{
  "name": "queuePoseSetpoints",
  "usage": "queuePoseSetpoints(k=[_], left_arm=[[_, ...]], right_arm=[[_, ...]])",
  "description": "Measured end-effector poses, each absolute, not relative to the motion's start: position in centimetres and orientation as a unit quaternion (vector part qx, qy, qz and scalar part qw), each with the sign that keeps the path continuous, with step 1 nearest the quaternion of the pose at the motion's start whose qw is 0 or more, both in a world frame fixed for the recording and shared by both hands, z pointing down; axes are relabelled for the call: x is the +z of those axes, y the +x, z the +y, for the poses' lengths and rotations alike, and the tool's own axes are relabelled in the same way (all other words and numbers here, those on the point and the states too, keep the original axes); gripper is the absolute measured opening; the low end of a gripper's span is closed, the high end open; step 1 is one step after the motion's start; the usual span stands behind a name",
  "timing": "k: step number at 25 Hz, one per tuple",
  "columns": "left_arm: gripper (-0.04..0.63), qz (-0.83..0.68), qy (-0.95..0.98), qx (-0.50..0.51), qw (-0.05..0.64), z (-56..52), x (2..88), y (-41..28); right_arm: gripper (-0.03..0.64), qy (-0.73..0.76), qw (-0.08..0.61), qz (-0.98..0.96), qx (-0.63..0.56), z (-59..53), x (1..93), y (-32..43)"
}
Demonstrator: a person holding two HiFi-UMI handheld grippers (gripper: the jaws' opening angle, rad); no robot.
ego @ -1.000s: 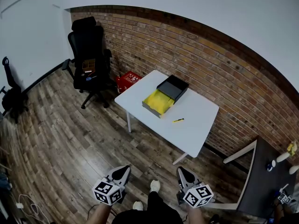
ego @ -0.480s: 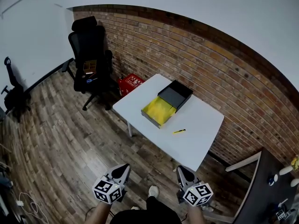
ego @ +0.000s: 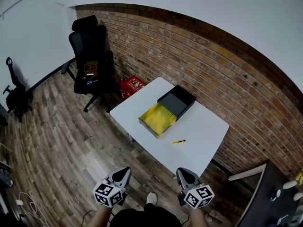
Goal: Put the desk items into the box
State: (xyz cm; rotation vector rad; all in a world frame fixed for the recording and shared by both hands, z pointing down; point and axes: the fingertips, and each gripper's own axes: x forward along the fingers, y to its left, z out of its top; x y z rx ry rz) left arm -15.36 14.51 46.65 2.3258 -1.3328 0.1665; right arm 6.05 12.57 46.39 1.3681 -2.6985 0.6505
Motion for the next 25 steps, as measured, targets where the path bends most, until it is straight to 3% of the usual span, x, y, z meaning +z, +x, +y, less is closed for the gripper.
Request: queuePoseSetpoints(k=[25], left_arm=[[0.005,-0.469,0.85,0.066,0.231,3.4,47.8,-13.5]], right_arm=[[0.021,0.44,0.029,-0.871,0.217,2.3,48.0,6.8]])
